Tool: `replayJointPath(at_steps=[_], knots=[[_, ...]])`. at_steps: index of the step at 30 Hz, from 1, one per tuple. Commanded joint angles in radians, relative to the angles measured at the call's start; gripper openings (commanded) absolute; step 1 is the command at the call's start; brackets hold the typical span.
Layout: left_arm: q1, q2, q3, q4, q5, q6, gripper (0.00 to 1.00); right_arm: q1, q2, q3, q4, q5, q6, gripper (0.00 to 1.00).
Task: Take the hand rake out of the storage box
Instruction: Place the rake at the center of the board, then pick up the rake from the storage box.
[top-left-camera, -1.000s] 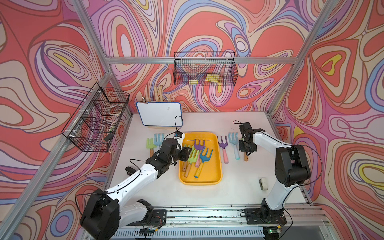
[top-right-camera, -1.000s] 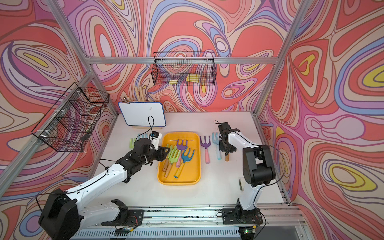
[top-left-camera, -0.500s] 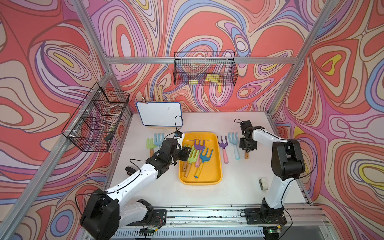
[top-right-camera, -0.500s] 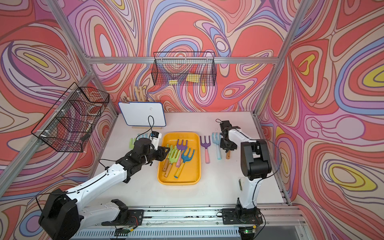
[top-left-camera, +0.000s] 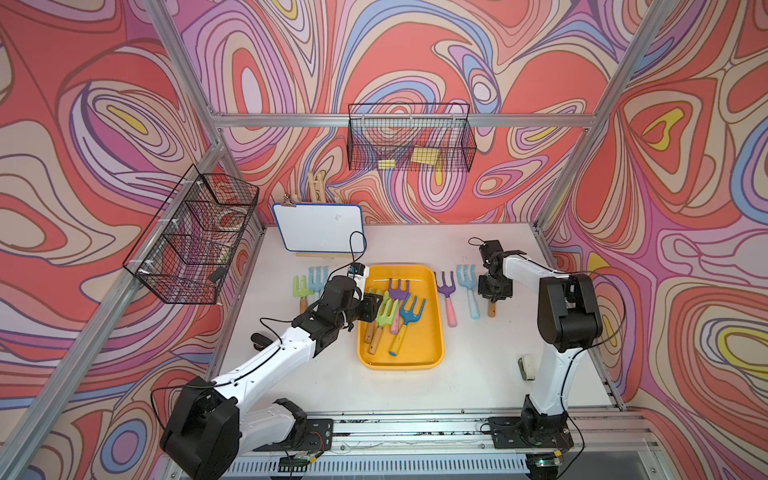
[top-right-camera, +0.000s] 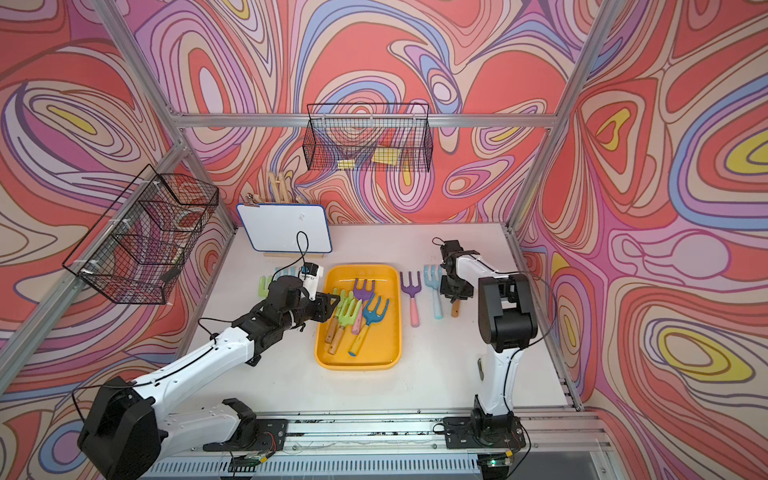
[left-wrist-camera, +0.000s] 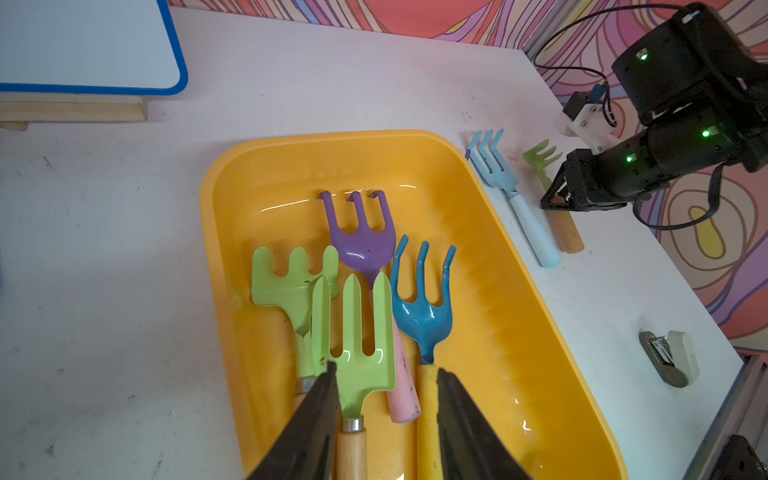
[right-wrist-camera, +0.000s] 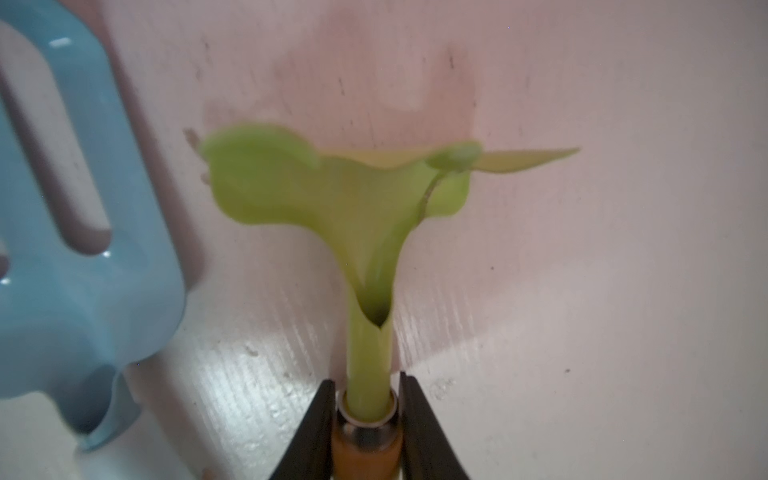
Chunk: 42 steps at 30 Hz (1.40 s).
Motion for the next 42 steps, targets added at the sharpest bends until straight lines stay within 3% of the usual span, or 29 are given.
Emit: replayJointPath(at_steps=[1,12,19,27,35,39,42], knots=[[-0.005,0.009,0.011,-0.015,0.01,0.015,0.44,-0.006,0.013,0.012,0.008,-0.013,-0.003,0.26],[-0.005,0.022,0.026,-0.03,0.011,0.019,0.44,-0.012,-0.022,-0.019,0.022,-0.056,0.002,0.45],[-0.032,0.027,0.061,-0.093,-0.044,0.048,0.45,-0.012,-0.178,-0.109,0.057,-0.086,0.014,0.58],[-0.071,0.086,0.153,-0.256,-0.072,0.042,0.45,-0.012,-0.476,-0.254,0.122,-0.222,0.036,0.6],[-0.152,0.194,0.266,-0.489,-0.224,0.075,0.36,-0.012,-0.767,-0.403,0.191,-0.449,0.07,0.59],[-0.167,0.206,0.286,-0.554,-0.276,0.061,0.32,-0.012,-0.812,-0.422,0.168,-0.52,0.052,0.57],[-0.171,0.241,0.332,-0.62,-0.317,0.059,0.33,-0.009,-0.809,-0.457,0.211,-0.644,0.058,0.57]])
